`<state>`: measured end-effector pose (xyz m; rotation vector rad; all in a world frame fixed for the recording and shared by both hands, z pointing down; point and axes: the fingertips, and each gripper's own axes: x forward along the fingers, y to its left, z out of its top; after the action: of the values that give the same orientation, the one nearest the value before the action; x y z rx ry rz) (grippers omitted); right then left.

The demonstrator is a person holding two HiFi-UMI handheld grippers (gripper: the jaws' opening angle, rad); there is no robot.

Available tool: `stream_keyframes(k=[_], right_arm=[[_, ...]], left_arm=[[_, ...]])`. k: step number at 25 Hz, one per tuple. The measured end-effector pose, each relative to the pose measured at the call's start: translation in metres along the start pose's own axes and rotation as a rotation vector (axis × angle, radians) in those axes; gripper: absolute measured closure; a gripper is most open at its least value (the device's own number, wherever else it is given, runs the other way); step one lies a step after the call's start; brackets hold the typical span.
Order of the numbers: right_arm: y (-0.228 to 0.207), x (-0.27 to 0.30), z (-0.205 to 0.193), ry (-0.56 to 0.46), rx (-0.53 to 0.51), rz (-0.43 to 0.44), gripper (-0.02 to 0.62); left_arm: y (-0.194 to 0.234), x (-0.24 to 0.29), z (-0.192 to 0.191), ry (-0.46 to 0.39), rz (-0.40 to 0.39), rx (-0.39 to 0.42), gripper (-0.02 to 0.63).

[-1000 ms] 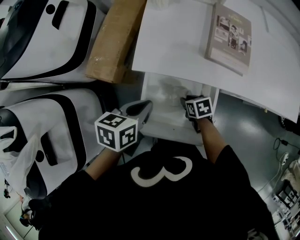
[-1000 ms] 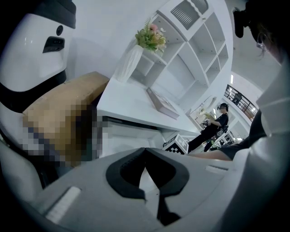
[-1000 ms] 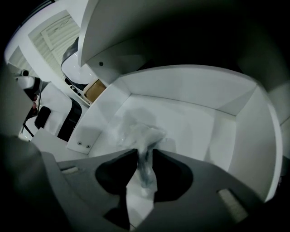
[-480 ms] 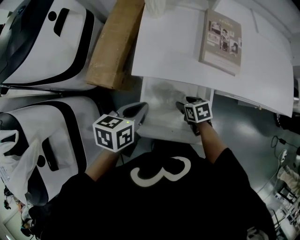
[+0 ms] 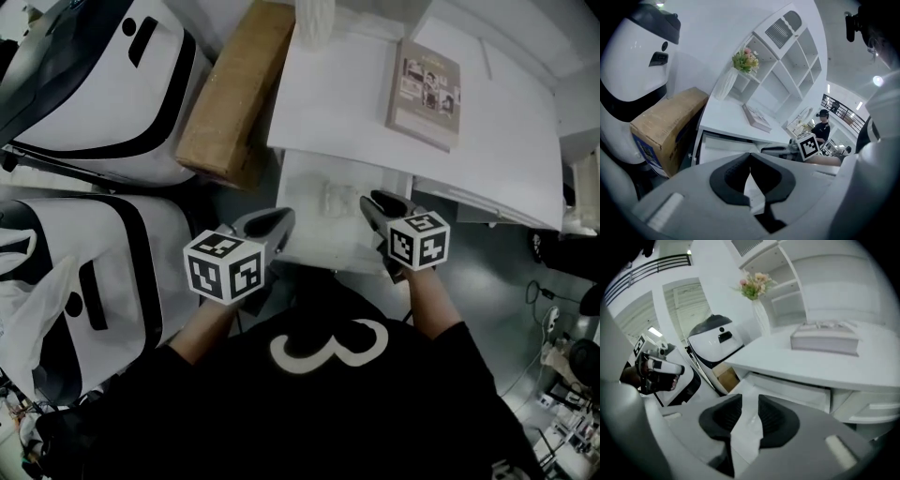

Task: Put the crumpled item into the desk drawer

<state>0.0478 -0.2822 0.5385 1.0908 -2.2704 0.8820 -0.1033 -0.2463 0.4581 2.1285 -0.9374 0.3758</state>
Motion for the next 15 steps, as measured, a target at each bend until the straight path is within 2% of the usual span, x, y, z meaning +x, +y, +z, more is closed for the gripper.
stream_keyframes(k=[3, 8, 11, 15], right_arm=[[0.024, -0.032, 0.023, -0.097, -0.014, 0.033, 0.527], [0.078, -0.088, 0.052, -0.234, 0.043, 0.147, 0.534], [0.107, -0.117, 0.056, -0.283, 0.001, 0.154, 0.585], [0.137, -0.152, 0.052, -0.342, -0.009, 0.172, 0.592]], left_arm=[[-0.015, -0.014, 0.003, -0.027, -0.015, 0.016, 0.595], [-0.046, -0.039, 0.006, -0.058, -0.064, 0.063, 0.595], [-0.066, -0.057, 0.006, -0.091, -0.103, 0.087, 0.595], [-0.091, -0.079, 0.007, -0.136, -0.150, 0.121, 0.595]])
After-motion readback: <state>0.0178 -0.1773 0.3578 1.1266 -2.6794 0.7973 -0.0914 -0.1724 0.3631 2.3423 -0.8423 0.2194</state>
